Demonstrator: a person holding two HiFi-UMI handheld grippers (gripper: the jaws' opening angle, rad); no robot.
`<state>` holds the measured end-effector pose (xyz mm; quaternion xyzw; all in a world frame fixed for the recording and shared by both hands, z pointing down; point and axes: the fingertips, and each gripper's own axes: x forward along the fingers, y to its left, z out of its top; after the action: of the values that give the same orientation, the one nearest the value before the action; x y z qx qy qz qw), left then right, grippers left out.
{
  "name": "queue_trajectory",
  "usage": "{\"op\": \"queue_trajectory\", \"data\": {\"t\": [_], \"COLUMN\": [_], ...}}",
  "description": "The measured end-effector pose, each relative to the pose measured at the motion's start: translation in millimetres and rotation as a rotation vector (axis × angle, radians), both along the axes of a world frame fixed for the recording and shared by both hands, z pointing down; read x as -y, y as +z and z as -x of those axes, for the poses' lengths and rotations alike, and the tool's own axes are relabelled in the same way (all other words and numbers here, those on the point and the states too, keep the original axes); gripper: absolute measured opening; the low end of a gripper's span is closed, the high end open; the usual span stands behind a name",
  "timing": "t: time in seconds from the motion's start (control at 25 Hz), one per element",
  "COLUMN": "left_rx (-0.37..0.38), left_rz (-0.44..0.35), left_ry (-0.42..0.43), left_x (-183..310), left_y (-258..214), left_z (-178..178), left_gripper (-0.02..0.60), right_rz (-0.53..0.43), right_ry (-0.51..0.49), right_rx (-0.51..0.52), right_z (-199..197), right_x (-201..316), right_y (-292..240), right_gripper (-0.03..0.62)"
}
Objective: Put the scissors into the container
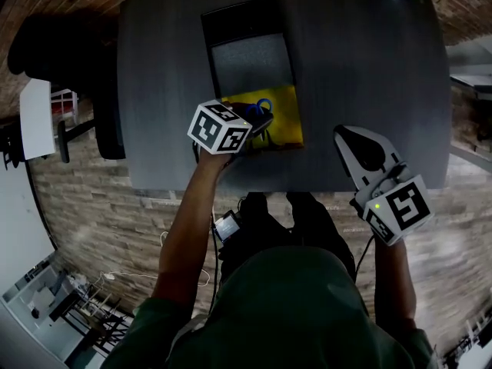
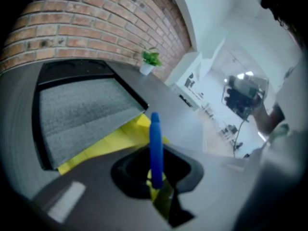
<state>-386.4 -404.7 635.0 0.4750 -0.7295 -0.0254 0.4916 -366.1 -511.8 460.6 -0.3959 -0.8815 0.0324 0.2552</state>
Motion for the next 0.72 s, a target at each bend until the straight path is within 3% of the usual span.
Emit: {"op": "queue_trajectory", "data": {"t": [0.4, 0.72], "left_rx": [-0.072, 0.021], "left_rz": [0.062, 0.173], "left_ry": [0.039, 0.071], "left_x": [4.4, -0.3], "left_y": [37.1, 52.9], "left_z": [-3.8, 2.0], "left_gripper": [0.046, 0.08], "right_rz": [0.01, 0.014], "right_ry": [0.022, 0.03], "right_rx": [-0.019, -0.023], "right_z": [1.9, -3.2], "right_x": [4.9, 8.2], "right_y": [10.4, 14.7], "right_gripper": [0.006, 0.006]}}
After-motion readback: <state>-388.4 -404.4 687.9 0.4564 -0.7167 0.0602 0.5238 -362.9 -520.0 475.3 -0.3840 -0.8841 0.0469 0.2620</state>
